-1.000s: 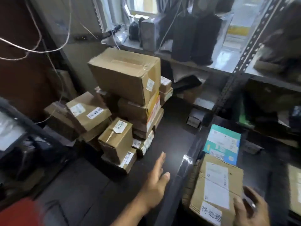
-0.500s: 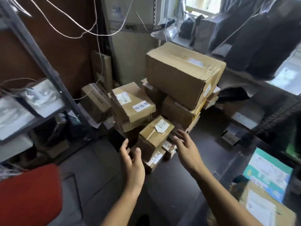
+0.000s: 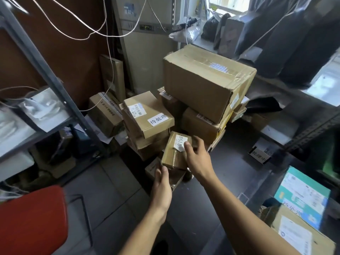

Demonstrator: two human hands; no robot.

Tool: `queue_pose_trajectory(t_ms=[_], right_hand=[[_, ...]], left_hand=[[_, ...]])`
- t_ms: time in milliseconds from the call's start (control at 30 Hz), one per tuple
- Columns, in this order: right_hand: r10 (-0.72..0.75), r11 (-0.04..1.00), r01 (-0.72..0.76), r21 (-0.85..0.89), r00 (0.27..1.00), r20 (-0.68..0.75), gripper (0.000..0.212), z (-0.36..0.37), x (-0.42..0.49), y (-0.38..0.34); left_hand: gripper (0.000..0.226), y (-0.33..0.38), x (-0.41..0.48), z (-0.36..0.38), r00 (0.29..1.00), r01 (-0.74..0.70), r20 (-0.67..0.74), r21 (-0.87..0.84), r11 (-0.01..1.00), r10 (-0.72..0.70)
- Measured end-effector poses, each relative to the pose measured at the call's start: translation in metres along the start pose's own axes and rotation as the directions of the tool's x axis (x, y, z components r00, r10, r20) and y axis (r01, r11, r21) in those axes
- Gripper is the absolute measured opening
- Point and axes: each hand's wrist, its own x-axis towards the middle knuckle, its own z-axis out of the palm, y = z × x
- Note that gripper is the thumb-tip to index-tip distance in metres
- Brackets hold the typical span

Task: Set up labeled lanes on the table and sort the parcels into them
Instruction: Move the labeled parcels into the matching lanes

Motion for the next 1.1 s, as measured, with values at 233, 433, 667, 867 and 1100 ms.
queue_pose_trajectory(t_ms=[233,433,667,867,1100], right_hand=[[0.166,0.98,-0.15,0.13,0.979,-0.118,0.042,-0.046,-0.072,0.002],[0.389,0.872,-0.307,0.381,0.907,-0.162,0.063,-0.11,-0.14,0.024],[0.479,0.803,-0.378,0.461,0.869,-0.122,0.079,-0.155,-0.178,0.065],[0.446,0.786,-0.334,0.52,0.889,-0.104,0.037,-0.183,-0.2,0.087],[0.342,0.816,-0.258,0.517,0.937,-0.072,0.062,-0.203,-0.225,0.099]], left_hand=[[0.052,0.0,-0.069,0.004,0.997,-0.03,0.07,-0.029,0.999,0.032],[0.04,-0.018,-0.124,0.019,0.972,-0.199,0.153,0.124,0.972,0.179],[0.041,-0.022,-0.143,0.056,0.899,-0.304,0.346,0.053,0.951,0.268],[0.035,-0.026,-0.157,0.067,0.818,-0.463,0.411,0.054,0.885,0.403],[0.049,-0.022,-0.166,0.083,0.694,-0.551,0.56,0.007,0.835,0.453]])
